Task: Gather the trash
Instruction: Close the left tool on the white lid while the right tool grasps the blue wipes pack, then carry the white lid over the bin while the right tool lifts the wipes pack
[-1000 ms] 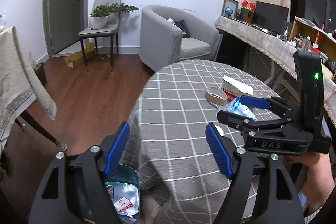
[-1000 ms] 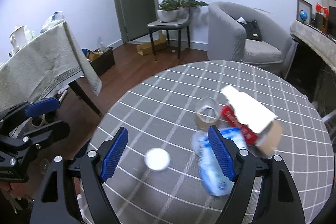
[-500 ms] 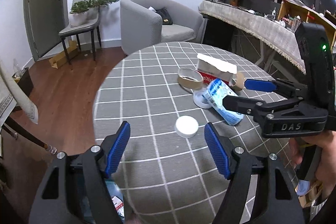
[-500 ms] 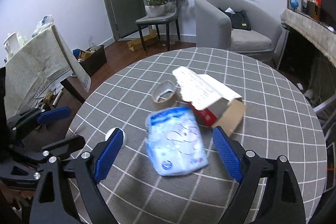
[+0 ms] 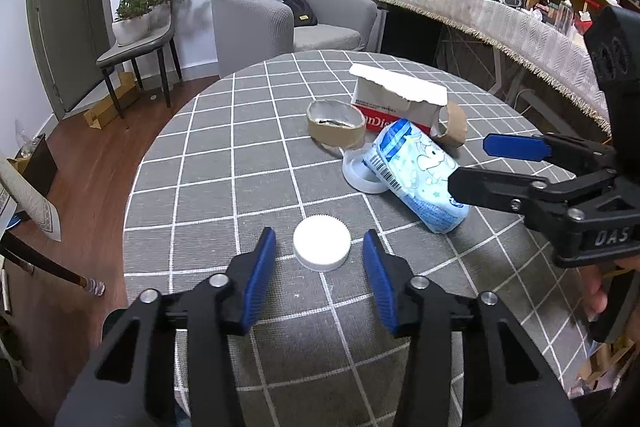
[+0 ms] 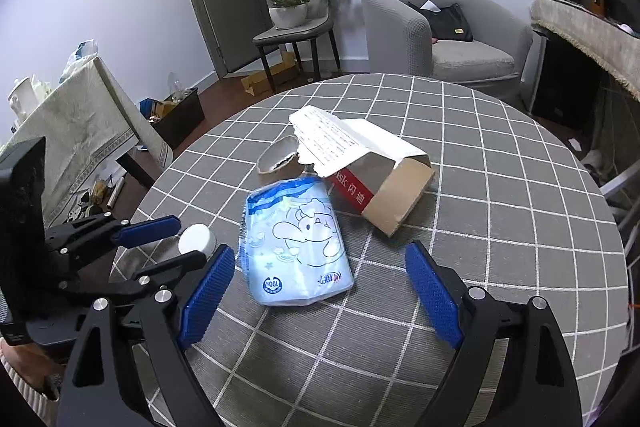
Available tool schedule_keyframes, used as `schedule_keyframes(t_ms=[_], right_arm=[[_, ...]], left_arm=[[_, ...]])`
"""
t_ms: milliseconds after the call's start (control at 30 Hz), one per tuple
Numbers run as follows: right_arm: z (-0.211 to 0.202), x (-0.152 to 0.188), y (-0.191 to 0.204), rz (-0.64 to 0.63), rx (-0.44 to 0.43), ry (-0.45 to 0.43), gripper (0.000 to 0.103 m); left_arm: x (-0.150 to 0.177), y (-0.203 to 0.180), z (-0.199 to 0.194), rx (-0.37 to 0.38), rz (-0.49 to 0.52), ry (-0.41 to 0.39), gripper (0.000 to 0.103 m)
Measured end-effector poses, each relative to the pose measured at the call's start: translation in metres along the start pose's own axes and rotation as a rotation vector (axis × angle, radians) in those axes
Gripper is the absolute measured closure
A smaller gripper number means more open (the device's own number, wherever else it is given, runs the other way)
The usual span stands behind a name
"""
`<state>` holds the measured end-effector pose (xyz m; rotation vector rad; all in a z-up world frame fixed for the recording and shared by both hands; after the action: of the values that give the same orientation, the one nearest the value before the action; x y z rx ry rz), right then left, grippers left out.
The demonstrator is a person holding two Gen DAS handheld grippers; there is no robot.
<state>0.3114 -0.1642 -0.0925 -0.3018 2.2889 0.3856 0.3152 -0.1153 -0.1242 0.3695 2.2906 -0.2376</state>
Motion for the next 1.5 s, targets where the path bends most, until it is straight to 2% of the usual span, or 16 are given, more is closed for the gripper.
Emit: schedule_keyframes(t_ms=[233, 400, 633, 1067, 1133, 1200, 1300, 1500], right_arm=[[0.002, 0.001, 0.002, -0.003, -0.011, 0.007, 0.015], [0.005, 0.001, 0.004, 0.0, -0.015, 0.012, 0.015], [0.014, 0.002, 0.015, -0.027, -0.012, 0.033, 0.015], [0.03, 0.008, 0.011, -0.062, 0.094, 0.109, 0.015], [0.031, 0.009, 0.012, -0.063, 0.103, 0.11, 0.024], [0.03, 0.007, 0.013, -0.057, 0.095, 0.102, 0.037], [0.03, 0.004, 0.018, -0.045, 0.082, 0.096, 0.044], [0.016, -0.016, 0.039, -0.06, 0.055, 0.035, 0.045]], left_arm=[[-0.002, 0.0, 0.002, 0.001, -0.009, -0.004, 0.07], [-0.002, 0.003, 0.001, 0.002, -0.008, -0.008, 0.071], [-0.005, 0.024, -0.011, -0.015, -0.077, -0.035, 0.071], [-0.003, 0.046, -0.025, -0.026, -0.112, -0.047, 0.071], [-0.003, 0.05, -0.028, -0.027, -0.115, -0.049, 0.071], [-0.004, 0.054, -0.031, -0.027, -0.121, -0.053, 0.071], [-0.002, 0.06, -0.035, -0.032, -0.132, -0.059, 0.071], [0.001, 0.079, -0.047, -0.056, -0.155, -0.07, 0.071]])
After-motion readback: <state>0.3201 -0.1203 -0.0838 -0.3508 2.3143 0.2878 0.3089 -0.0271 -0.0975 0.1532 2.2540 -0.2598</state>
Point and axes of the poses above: each gripper's, at about its wrist camera, not at the fingertips, and z roughly the way its jaws point, y to its left, x to its underside, the point moved 9 cm from there along z, roughly the way its jaws point, and after that the axes turned 3 degrees about -y, right-handed, at the moved point
